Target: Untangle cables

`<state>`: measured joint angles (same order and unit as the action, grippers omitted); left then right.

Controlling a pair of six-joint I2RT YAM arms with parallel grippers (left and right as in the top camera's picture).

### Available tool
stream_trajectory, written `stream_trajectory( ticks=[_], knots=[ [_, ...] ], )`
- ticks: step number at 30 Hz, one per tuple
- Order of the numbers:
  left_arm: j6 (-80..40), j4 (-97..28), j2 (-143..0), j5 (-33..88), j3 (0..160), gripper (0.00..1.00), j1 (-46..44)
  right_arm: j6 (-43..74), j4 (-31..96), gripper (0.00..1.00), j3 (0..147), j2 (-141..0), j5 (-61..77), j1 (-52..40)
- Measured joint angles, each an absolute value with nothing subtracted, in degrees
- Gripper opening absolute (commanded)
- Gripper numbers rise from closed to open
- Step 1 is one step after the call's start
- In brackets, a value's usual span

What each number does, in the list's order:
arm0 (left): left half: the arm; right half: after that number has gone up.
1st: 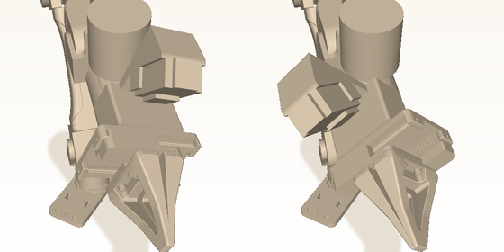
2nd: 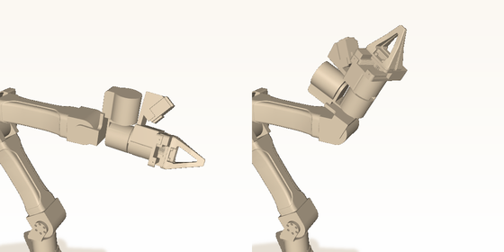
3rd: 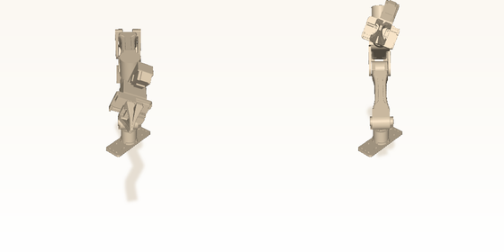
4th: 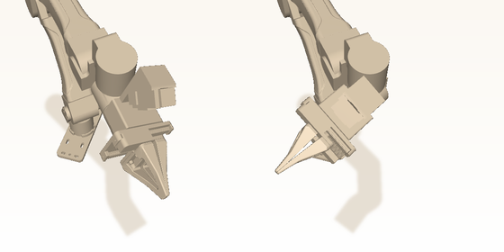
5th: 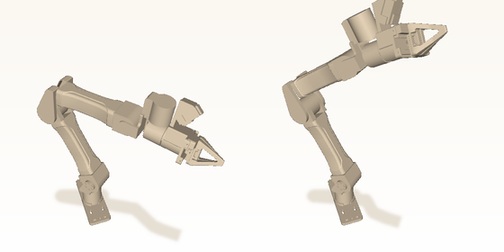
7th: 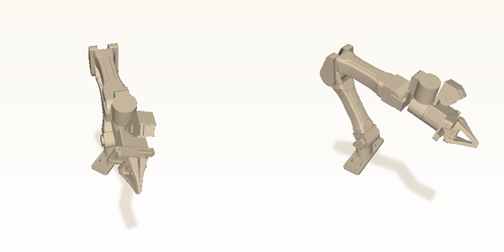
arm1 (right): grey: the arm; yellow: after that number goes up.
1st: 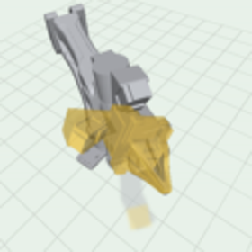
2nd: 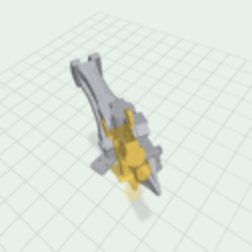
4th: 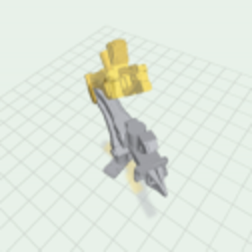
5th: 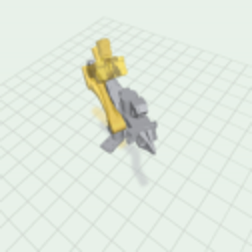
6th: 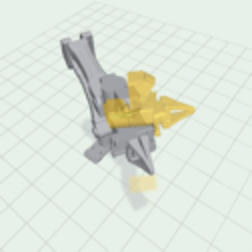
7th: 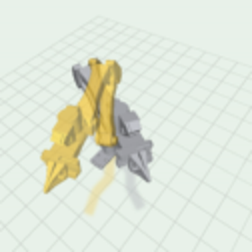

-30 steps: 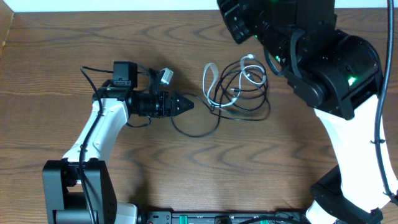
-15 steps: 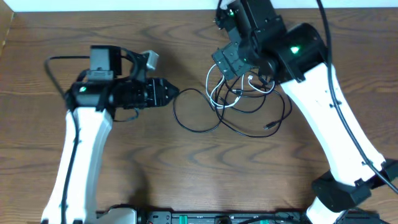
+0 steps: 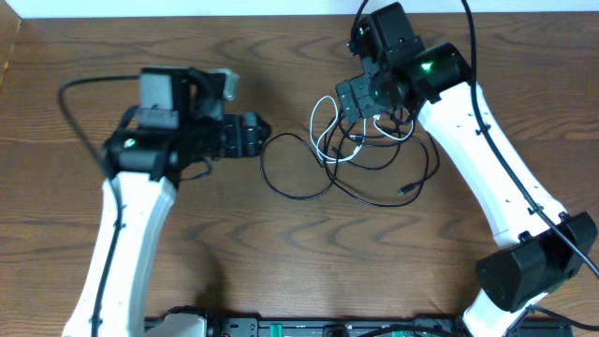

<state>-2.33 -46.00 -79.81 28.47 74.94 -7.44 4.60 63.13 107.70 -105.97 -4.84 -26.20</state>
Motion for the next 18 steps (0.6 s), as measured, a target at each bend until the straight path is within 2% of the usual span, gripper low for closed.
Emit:
stream_trajectory(
  ticks=[9,14,18],
  knots=[
    [-0.99,-38.65,-93.67,28.12,74.94,0.8,-15.44,3.64,66.24,0.99,107.66,-105.97,-4.25,-25.89],
    [-0.78,-38.98,-95.94,28.12,74.94,0.73,-17.37,3.27,67.33,0.99,107.66,-105.97,-4.27,-25.87],
    [-0.03,-40.18,-95.94,28.1,74.94,0.73,-17.43,3.2,67.37,0.99,107.66,-105.97,-4.27,-25.28]
  ],
)
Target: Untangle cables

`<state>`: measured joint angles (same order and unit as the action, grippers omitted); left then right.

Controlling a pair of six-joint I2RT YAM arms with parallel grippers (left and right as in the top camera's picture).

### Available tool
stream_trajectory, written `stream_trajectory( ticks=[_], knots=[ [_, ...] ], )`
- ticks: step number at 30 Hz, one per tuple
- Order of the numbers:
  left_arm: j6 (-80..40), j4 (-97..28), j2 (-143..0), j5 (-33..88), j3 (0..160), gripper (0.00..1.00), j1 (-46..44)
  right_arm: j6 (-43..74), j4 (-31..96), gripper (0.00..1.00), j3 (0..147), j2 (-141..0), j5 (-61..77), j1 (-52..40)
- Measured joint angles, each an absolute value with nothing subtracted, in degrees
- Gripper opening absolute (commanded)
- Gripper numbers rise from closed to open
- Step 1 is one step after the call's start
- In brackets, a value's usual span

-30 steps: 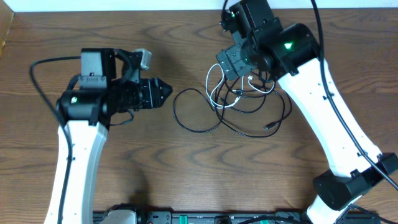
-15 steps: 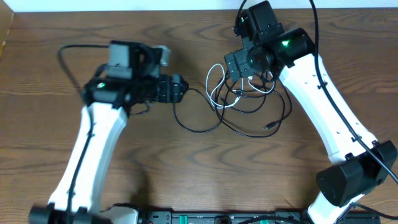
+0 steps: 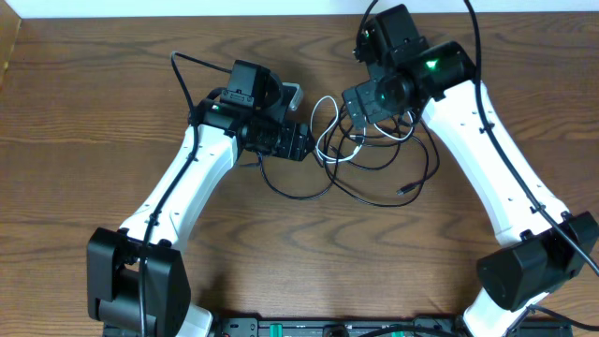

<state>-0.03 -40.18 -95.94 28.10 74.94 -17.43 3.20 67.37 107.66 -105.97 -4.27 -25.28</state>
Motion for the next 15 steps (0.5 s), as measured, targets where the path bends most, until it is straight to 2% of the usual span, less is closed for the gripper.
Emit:
stream_trajectory(
  ticks=[6,15],
  knots=[
    [0.38,-40.66,-95.94,25.65,74.94,0.73,-17.47,3.33,67.53,0.99,107.66,-105.97,-4.29,-23.46],
    [-11.79,-36.1,-96.84,14.81,74.94,0.74,-17.45,7.6,67.59,0.99,107.66,-105.97,-4.25,-23.38]
  ],
)
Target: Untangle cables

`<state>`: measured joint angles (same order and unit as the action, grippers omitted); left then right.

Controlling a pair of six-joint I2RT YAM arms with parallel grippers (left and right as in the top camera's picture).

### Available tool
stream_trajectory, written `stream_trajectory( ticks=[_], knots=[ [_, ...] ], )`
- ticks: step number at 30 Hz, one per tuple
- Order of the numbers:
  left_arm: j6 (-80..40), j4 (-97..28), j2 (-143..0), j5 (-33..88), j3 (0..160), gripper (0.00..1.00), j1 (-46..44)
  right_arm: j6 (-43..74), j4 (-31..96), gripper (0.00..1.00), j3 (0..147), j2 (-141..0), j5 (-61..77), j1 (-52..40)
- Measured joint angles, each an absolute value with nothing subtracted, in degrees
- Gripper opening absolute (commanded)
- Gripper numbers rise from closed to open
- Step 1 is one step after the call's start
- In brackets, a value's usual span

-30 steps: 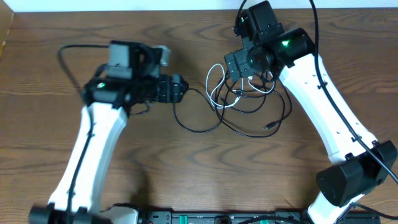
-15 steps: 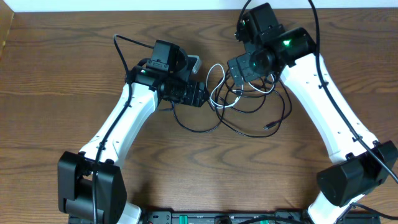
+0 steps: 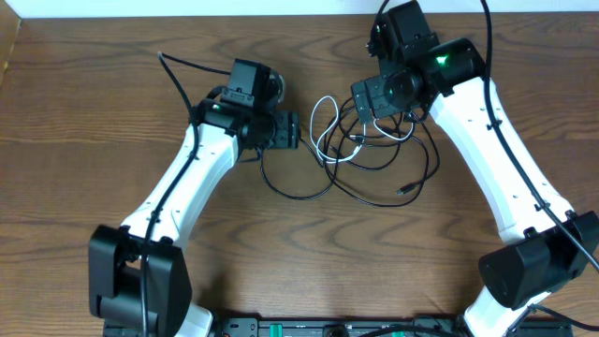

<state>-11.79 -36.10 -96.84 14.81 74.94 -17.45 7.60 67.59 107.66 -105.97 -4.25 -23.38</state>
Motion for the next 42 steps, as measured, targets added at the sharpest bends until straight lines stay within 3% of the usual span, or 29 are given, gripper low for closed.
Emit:
stream_trajectory(
  ticks=[5,17,20,26,34,42],
  knots=[
    [-6.37,-31.4,-100.14,12.86,74.94,0.75,-17.45,7.73,68.29,0.99,107.66,-105.97,-4.27,-23.38],
    [20.34,-27.31,-107.28,11.62,74.94,0.75,-17.45,7.68,70.87,0.99,107.66,-105.97,-4.25,-23.38],
    [23.88,-27.18,-108.68,11.62,74.94,0.7,-17.45,7.68,71.16,0.99,107.66,-105.97,-4.25,-23.38],
    [26.79,-29.02,-110.67,11.6,74.94,0.53,-17.45,7.68,70.63,0.99,107.66,-105.97,-4.25,-23.38],
    [27.29,-29.87,-108.27,12.82,74.91,0.57,-17.45,7.7,68.95,0.99,107.66,-105.97,-4.23,-23.42],
    [27.59,-32.93,-93.76,15.92,74.96,0.6,-17.45,7.68,68.05,0.99,107.61,-105.97,-4.23,-23.42]
  ],
)
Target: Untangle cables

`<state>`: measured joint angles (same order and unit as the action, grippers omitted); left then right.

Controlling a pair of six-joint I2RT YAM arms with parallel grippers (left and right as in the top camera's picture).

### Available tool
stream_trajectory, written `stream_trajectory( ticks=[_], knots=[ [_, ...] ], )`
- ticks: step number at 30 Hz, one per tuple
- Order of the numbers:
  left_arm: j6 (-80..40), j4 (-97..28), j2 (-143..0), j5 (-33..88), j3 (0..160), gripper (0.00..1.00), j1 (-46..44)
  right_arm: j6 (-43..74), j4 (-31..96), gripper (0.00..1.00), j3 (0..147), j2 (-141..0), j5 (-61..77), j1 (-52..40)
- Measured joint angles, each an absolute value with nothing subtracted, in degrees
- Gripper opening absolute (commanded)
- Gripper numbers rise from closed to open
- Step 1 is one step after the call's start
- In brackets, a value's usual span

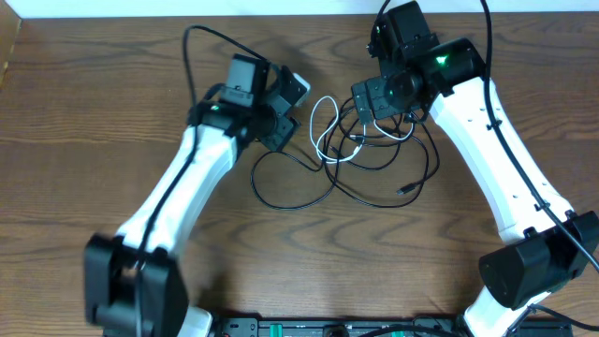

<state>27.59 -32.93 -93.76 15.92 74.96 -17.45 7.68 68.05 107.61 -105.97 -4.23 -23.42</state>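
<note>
A thin white cable [325, 131] and a longer black cable [281, 204] lie knotted together on the wooden table [75, 187]. The black one loops out to the left and ends in a small plug [407, 190] on the right. My left gripper [279, 139] is tilted down at the upper left of the black loop, and the cable runs up into its fingers. My right gripper [368, 105] hangs over the upper right of the tangle. Its fingers are hidden under the wrist.
Each arm's own black supply cable arches above it, the left one [201, 37] and the right one [485, 28]. The table's far edge [187, 16] runs close behind both wrists. The arm bases [524, 271] stand at the front.
My left gripper has tilted and shifted slightly left and down. The black cable's left loop has widened and moved left and toward the front. The right arm has not moved.
My left gripper was first well left of the tangle, at the black loop's tip. Then it stood right at the white loops, then slightly back. Now it is tilted, with the black loop drawn leftward. The right gripper stayed over the tangle's upper right.
</note>
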Motion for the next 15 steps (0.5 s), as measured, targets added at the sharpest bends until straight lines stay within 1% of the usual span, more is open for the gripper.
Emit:
stream_trajectory(
  ticks=[4,9,15],
  knots=[
    [29.12,-37.56,-92.07,18.79,75.11,0.61,-17.47,7.68,67.7,0.99,107.59,-105.97,-4.25,-23.49],
    [33.36,-41.41,-95.9,20.95,73.38,0.64,-17.47,7.68,67.31,0.99,107.59,-105.97,-4.23,-24.12],
    [39.05,-45.93,-100.95,22.24,72.38,0.65,-17.47,7.68,67.29,0.99,107.59,-105.97,-4.19,-24.38]
  ],
)
